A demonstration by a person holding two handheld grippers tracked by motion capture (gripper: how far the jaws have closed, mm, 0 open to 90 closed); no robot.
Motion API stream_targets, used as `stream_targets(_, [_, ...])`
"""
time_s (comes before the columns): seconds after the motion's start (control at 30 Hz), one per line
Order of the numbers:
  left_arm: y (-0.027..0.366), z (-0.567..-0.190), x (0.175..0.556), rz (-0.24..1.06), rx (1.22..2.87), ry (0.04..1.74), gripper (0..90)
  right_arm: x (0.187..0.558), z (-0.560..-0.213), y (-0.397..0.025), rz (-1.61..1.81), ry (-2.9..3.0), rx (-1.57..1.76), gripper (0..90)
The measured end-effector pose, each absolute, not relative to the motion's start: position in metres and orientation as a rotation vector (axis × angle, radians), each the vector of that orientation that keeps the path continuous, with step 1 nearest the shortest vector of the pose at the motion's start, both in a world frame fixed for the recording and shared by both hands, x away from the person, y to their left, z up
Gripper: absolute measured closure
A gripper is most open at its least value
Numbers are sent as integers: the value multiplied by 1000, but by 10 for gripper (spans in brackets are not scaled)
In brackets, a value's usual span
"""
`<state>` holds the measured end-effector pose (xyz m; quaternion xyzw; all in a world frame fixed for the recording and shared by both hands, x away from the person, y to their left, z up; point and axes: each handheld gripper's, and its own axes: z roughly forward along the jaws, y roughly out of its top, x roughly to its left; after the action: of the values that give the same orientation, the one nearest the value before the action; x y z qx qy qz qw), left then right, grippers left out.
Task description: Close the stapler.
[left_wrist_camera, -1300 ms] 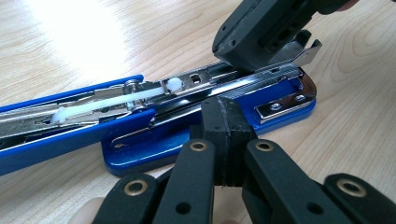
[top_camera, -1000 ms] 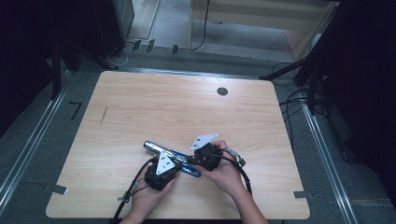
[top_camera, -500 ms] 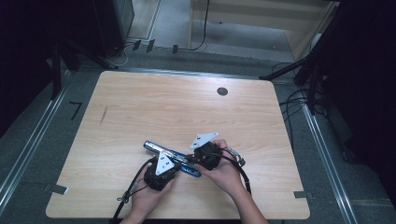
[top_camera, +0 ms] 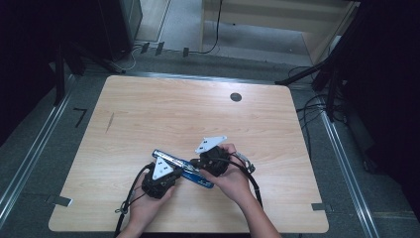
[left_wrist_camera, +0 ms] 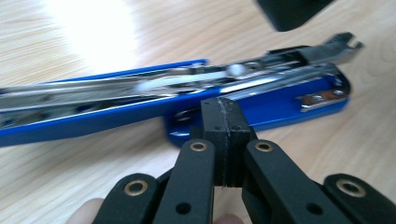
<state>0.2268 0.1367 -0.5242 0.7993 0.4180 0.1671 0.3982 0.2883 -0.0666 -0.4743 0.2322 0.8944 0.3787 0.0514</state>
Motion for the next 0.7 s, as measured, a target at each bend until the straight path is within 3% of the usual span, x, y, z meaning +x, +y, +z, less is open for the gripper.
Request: stream_targets(0.7, [169, -531, 242, 418, 2006, 1225, 900, 301, -479, -21, 1181, 2731, 700, 900])
